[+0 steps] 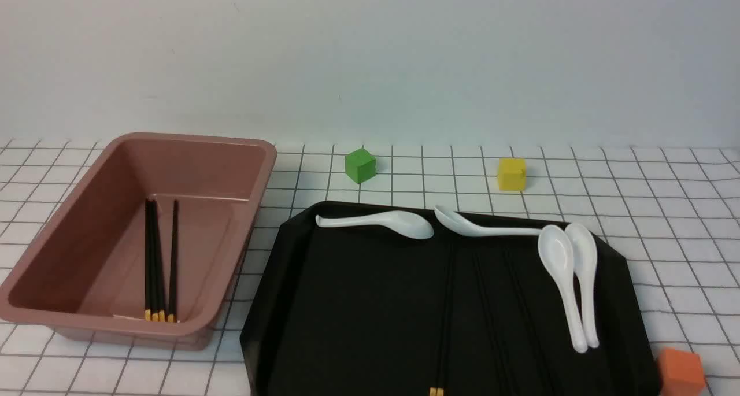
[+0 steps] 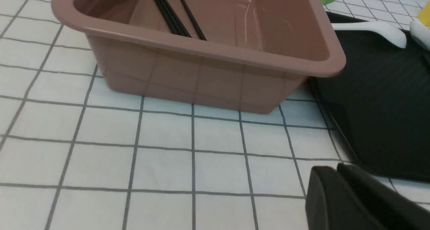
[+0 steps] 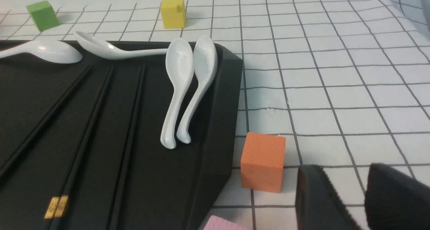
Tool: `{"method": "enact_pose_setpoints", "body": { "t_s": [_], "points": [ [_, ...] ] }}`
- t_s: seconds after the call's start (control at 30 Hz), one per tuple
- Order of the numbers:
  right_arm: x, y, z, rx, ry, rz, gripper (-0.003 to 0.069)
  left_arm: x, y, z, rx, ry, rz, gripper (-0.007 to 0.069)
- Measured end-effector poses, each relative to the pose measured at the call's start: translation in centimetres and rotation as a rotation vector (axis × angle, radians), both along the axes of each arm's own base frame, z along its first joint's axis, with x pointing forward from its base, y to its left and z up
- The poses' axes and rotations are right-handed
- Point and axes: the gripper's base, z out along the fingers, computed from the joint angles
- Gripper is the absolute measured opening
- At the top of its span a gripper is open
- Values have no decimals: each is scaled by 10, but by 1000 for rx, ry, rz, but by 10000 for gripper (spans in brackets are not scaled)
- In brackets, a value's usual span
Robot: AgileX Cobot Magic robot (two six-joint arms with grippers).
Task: On white black tablecloth take chopsticks from black tray and put them in box.
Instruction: 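Reach over to the black tray and grasp a pair of chopsticks with the left gripper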
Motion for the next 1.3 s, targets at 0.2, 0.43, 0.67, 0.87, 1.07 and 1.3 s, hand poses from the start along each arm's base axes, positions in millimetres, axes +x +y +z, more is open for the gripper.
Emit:
{"method": "enact_pose_setpoints", "body": {
  "t_s": [0.2, 0.43, 0.67, 0.87, 1.07, 1.3],
  "points": [
    [0, 0, 0, 0, 0, 0, 240, 0, 0, 0, 0, 0, 0, 47],
    [0, 0, 0, 0, 0, 0, 240, 0, 0, 0, 0, 0, 0, 54],
    [0, 0, 0, 0, 0, 0, 240, 0, 0, 0, 0, 0, 0, 53],
    [0, 0, 0, 0, 0, 0, 240, 0, 0, 0, -6, 0, 0, 59],
    [0, 0, 0, 0, 0, 0, 240, 0, -10, 8, -565, 57, 52, 61],
    [0, 0, 0, 0, 0, 0, 240, -2, -20, 21, -1377, 224, 114, 71]
  ]
}}
